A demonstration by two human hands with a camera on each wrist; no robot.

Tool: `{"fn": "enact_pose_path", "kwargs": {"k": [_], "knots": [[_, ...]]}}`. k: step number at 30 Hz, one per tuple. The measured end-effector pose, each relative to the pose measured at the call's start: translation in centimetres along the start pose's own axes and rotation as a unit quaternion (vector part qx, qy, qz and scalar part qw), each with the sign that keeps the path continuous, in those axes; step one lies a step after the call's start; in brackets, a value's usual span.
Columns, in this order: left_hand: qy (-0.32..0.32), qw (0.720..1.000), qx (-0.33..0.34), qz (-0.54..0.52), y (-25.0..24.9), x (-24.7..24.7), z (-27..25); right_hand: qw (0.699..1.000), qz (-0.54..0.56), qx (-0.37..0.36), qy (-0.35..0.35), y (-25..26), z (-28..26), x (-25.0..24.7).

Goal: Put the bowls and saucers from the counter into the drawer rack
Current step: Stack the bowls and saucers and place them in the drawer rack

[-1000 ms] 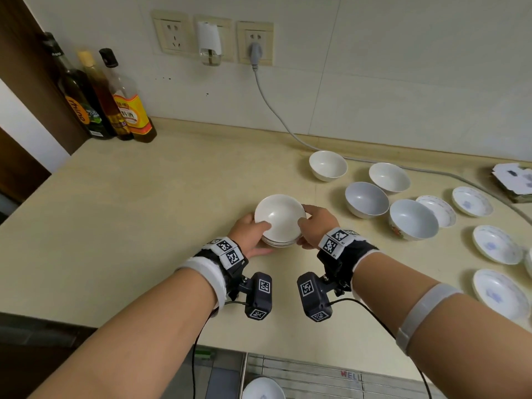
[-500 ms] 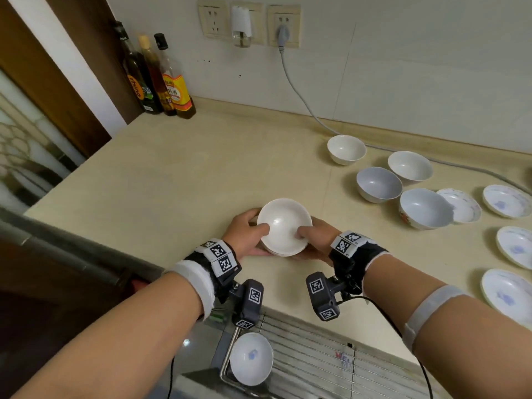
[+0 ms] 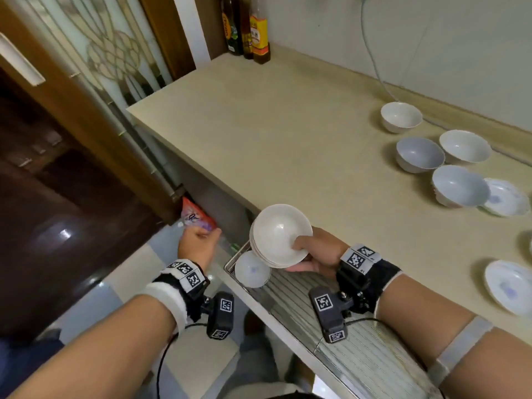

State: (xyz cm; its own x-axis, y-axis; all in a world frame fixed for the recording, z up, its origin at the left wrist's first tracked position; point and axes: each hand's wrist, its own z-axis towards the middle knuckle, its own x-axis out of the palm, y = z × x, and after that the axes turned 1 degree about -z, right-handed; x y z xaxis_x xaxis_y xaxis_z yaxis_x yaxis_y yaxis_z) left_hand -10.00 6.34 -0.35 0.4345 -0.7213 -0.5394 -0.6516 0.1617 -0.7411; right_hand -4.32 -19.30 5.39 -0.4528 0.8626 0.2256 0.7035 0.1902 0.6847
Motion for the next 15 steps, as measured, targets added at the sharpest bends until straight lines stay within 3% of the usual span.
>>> {"fn": "enact_pose_path", "kwargs": {"k": [2,5,10,15], "knots": [[-0.025,0.993,-0.112,0.029,3.2,-0.1,0.0,1.000,0.001,0.022,0.011,-1.8,-0.6,0.1],[0.035,0.978,-0.204,0.020,5.7,0.8,-0.9,0.998,-0.003,0.067,-0.005,-4.2,-0.9,-0.2],[0.112,0.959,-0.221,-0.134,6.4,3.7,-1.4,0.987,0.019,0.155,-0.041,-8.5,0.9,-1.9],[0.158,0.949,-0.215,-0.165,7.4,3.9,-1.1,0.966,-0.009,0.229,-0.115,-13.7,6.5,-4.0]]}}
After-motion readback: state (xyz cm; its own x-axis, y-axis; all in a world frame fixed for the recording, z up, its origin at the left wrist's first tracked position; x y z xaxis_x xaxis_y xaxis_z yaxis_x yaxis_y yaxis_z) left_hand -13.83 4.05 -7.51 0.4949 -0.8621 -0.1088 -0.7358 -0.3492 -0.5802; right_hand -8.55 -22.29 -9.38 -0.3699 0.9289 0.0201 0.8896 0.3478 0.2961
